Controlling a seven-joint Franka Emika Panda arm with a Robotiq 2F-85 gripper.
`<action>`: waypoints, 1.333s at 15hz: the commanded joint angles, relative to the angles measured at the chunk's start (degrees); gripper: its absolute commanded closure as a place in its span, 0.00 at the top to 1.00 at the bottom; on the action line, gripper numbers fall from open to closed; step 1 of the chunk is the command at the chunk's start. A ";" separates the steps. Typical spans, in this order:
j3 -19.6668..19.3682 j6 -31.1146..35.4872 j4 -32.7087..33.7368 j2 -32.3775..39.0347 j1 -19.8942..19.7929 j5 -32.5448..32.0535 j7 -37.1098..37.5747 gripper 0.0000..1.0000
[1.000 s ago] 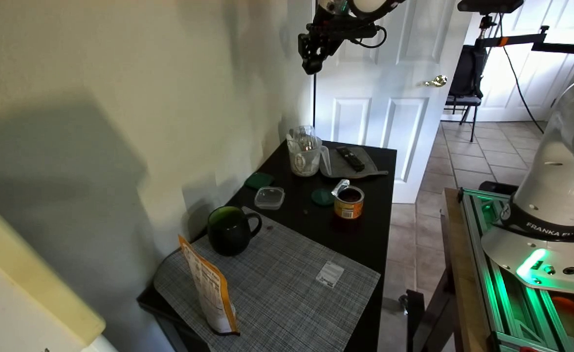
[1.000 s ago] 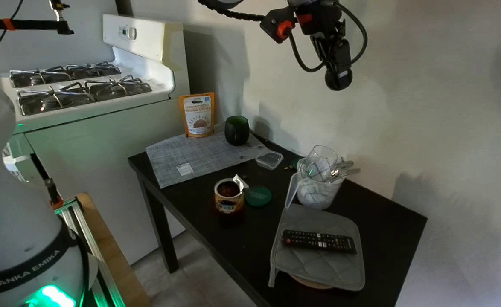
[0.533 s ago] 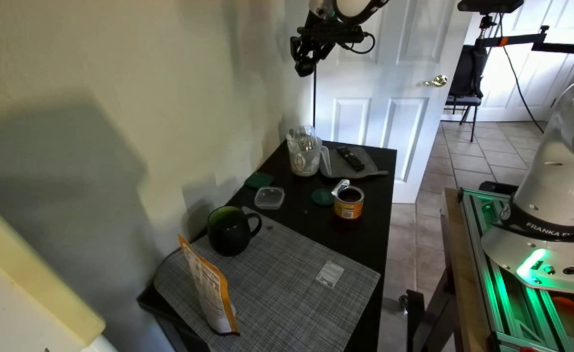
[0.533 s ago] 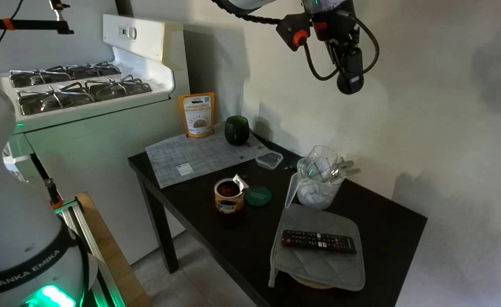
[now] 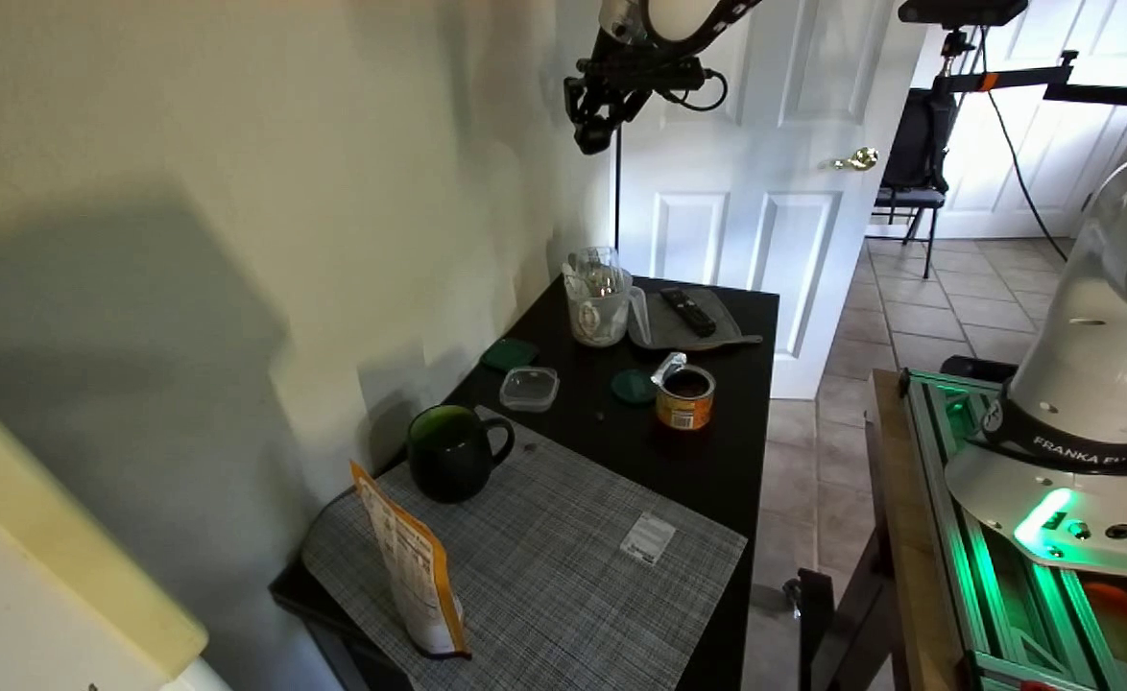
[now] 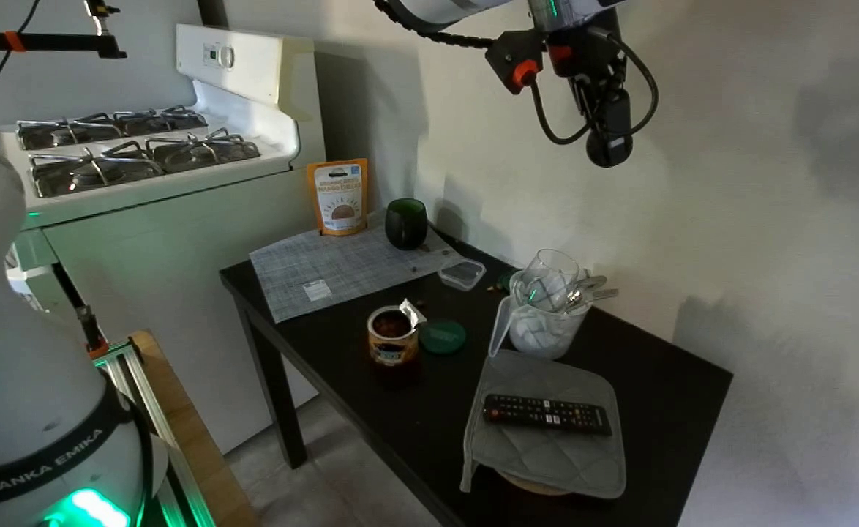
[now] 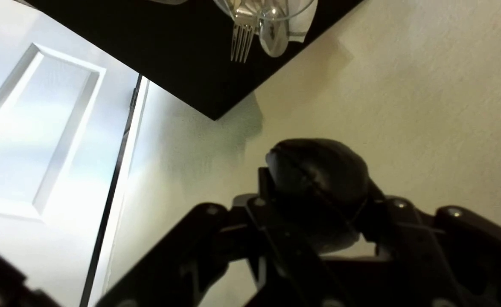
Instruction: Pick the black object on the paper and drop it in the wine glass inside the clear jar
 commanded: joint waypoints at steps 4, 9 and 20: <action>-1.36 -1.98 1.57 1.24 1.86 -0.75 2.84 0.71; -1.82 -3.01 2.63 1.45 1.97 -0.35 3.11 0.99; -1.91 -3.60 2.94 0.66 2.84 0.84 -0.34 1.00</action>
